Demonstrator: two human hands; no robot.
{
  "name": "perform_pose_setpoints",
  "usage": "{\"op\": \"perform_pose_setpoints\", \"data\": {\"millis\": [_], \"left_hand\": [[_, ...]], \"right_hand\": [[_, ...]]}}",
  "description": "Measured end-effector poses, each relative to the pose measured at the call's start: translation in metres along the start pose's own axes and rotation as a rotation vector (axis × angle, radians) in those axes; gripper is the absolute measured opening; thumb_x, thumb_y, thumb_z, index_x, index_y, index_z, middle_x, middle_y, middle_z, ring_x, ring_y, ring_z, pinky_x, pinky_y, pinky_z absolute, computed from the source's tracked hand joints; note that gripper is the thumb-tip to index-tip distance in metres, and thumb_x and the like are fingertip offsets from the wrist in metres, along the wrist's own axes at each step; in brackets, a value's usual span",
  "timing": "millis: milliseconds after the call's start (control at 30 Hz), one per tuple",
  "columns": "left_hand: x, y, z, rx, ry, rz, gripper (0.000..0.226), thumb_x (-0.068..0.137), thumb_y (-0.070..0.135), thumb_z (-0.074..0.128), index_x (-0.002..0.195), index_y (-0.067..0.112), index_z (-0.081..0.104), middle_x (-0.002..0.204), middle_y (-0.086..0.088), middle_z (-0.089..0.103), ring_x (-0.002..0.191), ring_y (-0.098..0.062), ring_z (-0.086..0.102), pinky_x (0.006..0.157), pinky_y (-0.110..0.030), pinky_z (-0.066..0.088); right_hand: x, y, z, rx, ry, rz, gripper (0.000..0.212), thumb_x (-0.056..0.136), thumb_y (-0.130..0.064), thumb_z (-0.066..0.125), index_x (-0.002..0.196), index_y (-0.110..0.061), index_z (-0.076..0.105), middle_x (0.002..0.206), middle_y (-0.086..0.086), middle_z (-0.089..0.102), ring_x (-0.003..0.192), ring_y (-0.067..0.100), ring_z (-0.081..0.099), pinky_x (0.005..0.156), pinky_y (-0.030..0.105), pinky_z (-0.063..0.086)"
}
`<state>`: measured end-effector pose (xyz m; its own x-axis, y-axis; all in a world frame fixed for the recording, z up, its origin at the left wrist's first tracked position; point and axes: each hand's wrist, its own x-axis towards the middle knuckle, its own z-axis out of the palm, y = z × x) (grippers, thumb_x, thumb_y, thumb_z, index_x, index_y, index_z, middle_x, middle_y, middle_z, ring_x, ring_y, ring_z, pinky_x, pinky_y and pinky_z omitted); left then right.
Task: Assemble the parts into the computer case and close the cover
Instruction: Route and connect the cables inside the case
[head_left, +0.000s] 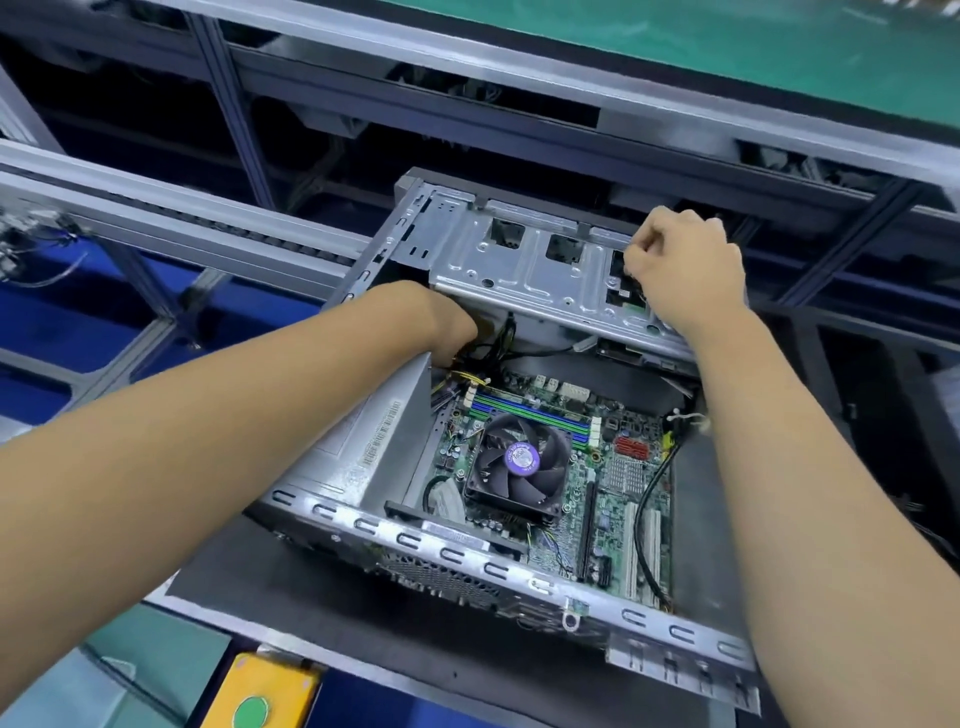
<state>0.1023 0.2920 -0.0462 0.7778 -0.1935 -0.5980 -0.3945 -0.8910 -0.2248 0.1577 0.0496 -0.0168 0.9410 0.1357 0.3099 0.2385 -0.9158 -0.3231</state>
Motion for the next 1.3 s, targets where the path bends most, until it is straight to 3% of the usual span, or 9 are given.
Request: {"op": "perform_pose_setpoints", "data": {"millis": [100, 233, 400, 600, 767, 1000, 1100, 1233, 1300], "left_hand": [[-0.005, 0.0, -0.003, -0.026, -0.005, 0.019, 0.004, 0.101, 0.017, 0.052, 0.103, 0.014, 0.053, 0.088, 0.001, 0.053, 0.082, -0.024, 0.05, 0.075, -0.034, 0.042], [-0.006, 0.006, -0.005, -0.226, -0.076, 0.026, 0.046, 0.099, 0.041, 0.053, 0.128, 0.006, 0.058, 0.099, -0.003, 0.061, 0.085, -0.022, 0.056, 0.073, -0.031, 0.044], [-0.003, 0.006, -0.006, -0.239, 0.001, 0.069, 0.046, 0.089, 0.06, 0.065, 0.082, 0.016, 0.056, 0.066, 0.005, 0.053, 0.057, -0.008, 0.047, 0.049, -0.022, 0.031], [-0.006, 0.004, -0.009, -0.171, 0.019, 0.063, 0.035, 0.099, 0.04, 0.06, 0.074, 0.016, 0.05, 0.063, 0.003, 0.05, 0.053, -0.011, 0.044, 0.048, -0.024, 0.032], [-0.009, -0.002, -0.01, -0.427, -0.021, 0.239, 0.012, 0.095, 0.018, 0.063, 0.091, 0.014, 0.053, 0.069, -0.001, 0.051, 0.05, -0.005, 0.044, 0.044, -0.013, 0.033], [-0.013, 0.007, -0.009, -0.677, -0.142, 0.415, 0.029, 0.084, 0.012, 0.079, 0.087, 0.011, 0.05, 0.074, 0.001, 0.05, 0.071, -0.017, 0.044, 0.07, -0.032, 0.036], [-0.016, 0.006, -0.011, -0.783, -0.121, 0.382, 0.019, 0.087, 0.023, 0.072, 0.084, 0.011, 0.058, 0.074, 0.0, 0.055, 0.072, -0.015, 0.049, 0.076, -0.036, 0.04], [-0.016, 0.006, -0.014, -0.702, 0.005, 0.24, 0.064, 0.098, 0.062, 0.046, 0.07, 0.009, 0.065, 0.068, 0.001, 0.065, 0.064, -0.008, 0.057, 0.081, -0.026, 0.043], [-0.012, 0.006, -0.011, -0.697, 0.041, 0.229, 0.054, 0.104, 0.052, 0.044, 0.078, 0.012, 0.068, 0.073, 0.007, 0.066, 0.069, -0.008, 0.058, 0.081, -0.023, 0.046]], "right_hand": [[0.001, -0.001, 0.005, -0.068, 0.034, -0.023, 0.008, 0.095, -0.031, 0.053, 0.092, -0.025, 0.059, 0.099, -0.002, 0.053, 0.106, 0.031, 0.048, 0.088, 0.044, 0.037], [0.002, -0.009, 0.012, -0.092, 0.066, -0.079, 0.007, 0.095, -0.03, 0.055, 0.094, -0.024, 0.059, 0.099, 0.002, 0.058, 0.104, 0.033, 0.048, 0.084, 0.045, 0.036], [0.002, -0.028, 0.02, -0.06, 0.092, -0.154, 0.011, 0.095, -0.031, 0.055, 0.098, -0.024, 0.063, 0.101, 0.003, 0.061, 0.104, 0.032, 0.045, 0.081, 0.041, 0.032], [0.003, -0.031, 0.023, -0.019, 0.03, -0.182, 0.015, 0.095, -0.029, 0.055, 0.103, -0.025, 0.067, 0.104, 0.003, 0.055, 0.105, 0.03, 0.044, 0.086, 0.041, 0.032], [0.004, -0.029, 0.024, 0.021, 0.023, -0.17, 0.013, 0.094, -0.03, 0.055, 0.101, -0.028, 0.066, 0.1, -0.004, 0.048, 0.097, 0.02, 0.034, 0.086, 0.038, 0.03], [0.004, -0.029, 0.025, 0.029, 0.028, -0.17, 0.012, 0.095, -0.031, 0.055, 0.101, -0.03, 0.066, 0.101, -0.005, 0.046, 0.098, 0.018, 0.032, 0.085, 0.037, 0.028], [0.004, -0.029, 0.025, 0.042, 0.03, -0.17, 0.012, 0.095, -0.031, 0.055, 0.1, -0.03, 0.066, 0.101, -0.005, 0.047, 0.098, 0.018, 0.033, 0.085, 0.037, 0.028], [0.005, -0.028, 0.026, 0.06, 0.026, -0.164, 0.012, 0.096, -0.031, 0.054, 0.099, -0.03, 0.066, 0.101, -0.005, 0.049, 0.099, 0.018, 0.033, 0.086, 0.037, 0.027], [0.005, -0.028, 0.027, 0.071, 0.022, -0.161, 0.012, 0.095, -0.031, 0.054, 0.098, -0.031, 0.065, 0.101, -0.005, 0.05, 0.099, 0.018, 0.033, 0.086, 0.037, 0.027]]}}
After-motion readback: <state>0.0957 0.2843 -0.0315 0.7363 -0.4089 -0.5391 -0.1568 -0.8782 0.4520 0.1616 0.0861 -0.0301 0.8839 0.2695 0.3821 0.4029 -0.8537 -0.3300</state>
